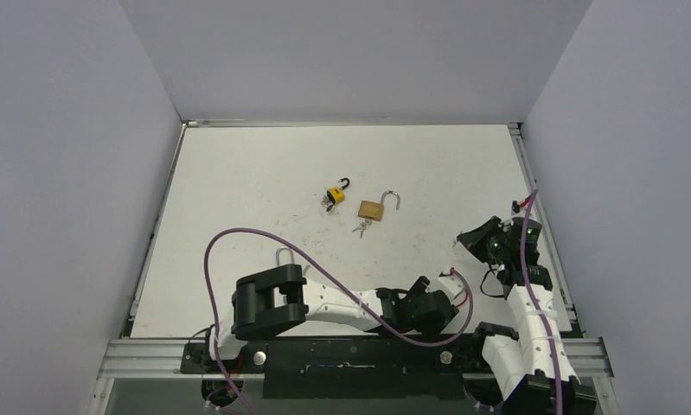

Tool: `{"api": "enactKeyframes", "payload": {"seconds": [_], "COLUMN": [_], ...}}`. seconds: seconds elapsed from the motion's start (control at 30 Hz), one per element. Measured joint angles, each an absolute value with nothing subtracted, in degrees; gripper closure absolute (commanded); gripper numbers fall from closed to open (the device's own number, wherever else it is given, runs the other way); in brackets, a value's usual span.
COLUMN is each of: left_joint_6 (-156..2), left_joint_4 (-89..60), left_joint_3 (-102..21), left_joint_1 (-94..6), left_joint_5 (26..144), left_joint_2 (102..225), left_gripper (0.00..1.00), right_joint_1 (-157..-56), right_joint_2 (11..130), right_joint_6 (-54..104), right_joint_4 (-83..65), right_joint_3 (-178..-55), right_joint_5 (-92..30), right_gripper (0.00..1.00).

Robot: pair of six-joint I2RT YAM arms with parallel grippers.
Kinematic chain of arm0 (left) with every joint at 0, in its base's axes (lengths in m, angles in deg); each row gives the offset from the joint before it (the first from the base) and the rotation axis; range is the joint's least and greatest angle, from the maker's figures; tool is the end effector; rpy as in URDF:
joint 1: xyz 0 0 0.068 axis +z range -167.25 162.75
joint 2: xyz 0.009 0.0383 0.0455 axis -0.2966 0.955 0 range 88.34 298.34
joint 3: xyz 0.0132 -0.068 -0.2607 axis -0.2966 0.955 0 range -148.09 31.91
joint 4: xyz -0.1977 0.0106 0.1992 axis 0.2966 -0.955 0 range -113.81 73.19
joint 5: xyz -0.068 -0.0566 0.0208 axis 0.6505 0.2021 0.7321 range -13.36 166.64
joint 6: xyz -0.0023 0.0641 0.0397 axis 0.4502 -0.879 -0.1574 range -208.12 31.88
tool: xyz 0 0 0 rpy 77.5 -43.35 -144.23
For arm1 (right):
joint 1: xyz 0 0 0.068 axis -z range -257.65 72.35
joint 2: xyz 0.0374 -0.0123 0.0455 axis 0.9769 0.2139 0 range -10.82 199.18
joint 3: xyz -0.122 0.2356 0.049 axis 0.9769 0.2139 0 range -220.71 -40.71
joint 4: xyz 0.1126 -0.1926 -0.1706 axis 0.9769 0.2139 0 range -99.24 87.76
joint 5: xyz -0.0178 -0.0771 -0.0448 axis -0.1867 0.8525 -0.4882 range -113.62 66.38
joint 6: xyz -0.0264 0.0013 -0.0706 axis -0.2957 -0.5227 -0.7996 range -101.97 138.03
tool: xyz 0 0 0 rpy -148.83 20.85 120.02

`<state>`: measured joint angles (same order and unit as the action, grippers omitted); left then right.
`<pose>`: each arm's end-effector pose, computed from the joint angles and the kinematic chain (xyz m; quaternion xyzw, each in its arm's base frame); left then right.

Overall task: Unlock with the key
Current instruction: Pick up the lock from the center of the board.

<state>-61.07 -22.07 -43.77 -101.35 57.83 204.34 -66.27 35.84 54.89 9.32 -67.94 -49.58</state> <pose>0.0686 -0.4650 0.1259 0.3819 0.8320 -0.2221 0.3357 0.2161 -0.0151 0.1908 0.2680 0.8396 0.2911 0.3721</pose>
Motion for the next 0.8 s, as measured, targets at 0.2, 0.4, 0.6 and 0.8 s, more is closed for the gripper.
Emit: {"api": "enactKeyframes", "payload": {"seconds": [0.2, 0.4, 0.6, 0.8], "left_joint_6": [-60.5, -59.54, -56.28, -49.53], "left_joint_4": [-22.13, -23.23, -25.0, -26.81], "left_joint_3": [-46.96, -49.19, -49.78, -44.33], "left_joint_1": [-101.96, -101.96, -101.72, -98.49], "left_joint_5": [55.16, 52.76, 49.33, 47.93], "left_joint_2": [207.82, 209.54, 209.87, 205.61], "left_gripper": [0.42, 0.74, 0.84, 0.94], "right_joint_1": [-65.88, -65.57, -65.29, -65.25], "right_joint_2": [35.84, 35.84, 35.84, 35.97], "right_joint_6": [54.81, 54.65, 54.63, 54.68], "right_joint_4": [9.3, 9.3, 9.32, 9.13], "right_joint_3": [-67.92, -67.92, -67.92, -67.92], "right_joint_5": [-49.71, -49.99, -50.08, -51.94], "right_gripper": [1.0, 1.0, 1.0, 1.0]}}
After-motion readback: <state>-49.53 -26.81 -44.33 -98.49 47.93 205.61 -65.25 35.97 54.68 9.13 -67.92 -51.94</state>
